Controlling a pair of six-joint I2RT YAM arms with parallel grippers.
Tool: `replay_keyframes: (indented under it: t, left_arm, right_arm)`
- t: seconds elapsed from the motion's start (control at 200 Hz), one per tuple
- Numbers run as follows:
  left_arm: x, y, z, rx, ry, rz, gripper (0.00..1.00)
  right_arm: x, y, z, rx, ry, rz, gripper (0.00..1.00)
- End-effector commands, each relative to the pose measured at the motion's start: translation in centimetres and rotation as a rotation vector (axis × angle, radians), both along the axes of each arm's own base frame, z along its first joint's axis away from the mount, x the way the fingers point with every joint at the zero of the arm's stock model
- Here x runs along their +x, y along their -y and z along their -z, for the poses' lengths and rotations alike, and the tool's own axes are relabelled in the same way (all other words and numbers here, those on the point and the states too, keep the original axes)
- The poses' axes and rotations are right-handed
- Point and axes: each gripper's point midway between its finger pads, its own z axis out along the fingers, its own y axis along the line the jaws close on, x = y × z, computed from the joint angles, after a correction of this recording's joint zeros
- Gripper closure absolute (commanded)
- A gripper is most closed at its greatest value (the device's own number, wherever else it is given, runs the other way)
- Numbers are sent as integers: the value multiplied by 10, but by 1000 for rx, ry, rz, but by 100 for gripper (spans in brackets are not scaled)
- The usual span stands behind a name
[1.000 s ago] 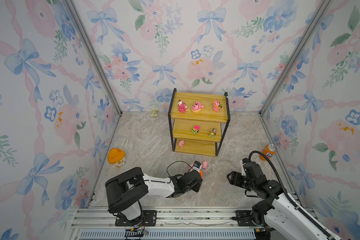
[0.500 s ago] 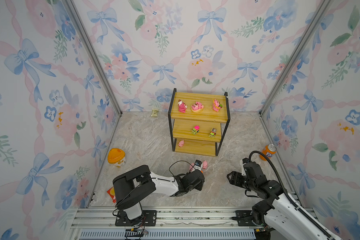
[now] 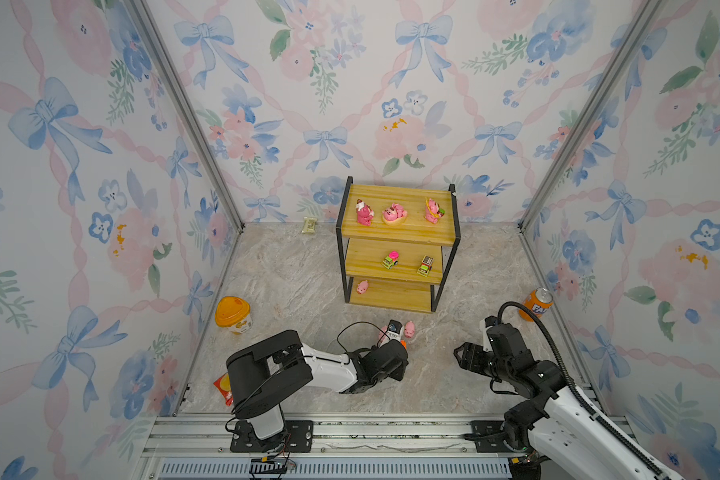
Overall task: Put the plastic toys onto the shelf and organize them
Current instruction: 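Align the open left gripper around the orange bulldozer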
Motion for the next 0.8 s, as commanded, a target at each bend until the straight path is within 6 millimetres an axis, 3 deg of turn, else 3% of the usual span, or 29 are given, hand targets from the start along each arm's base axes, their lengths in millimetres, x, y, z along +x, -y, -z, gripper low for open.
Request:
replay_keyframes:
  t: [0.0,0.18,0.325,0.505,0.795]
  left_arm:
    - [0,-19,15,75,-2,-7,73]
    - [6,-39,14,92,13,-70,70]
    - [11,-53,12,101,28,-145,62]
    - [10,-47,10,102,25,-114,59]
    - [4,-20,-4,111,87,-16,53]
  right_arm:
    - [-3,2,5,-1,-11,10,29]
    - [-3,2,5,1,-11,13,29]
    - [-2,3,5,1,-9,16,29]
    - [-2,1,6,4,-14,12,29]
    - [-2,0,7,6,-16,6,29]
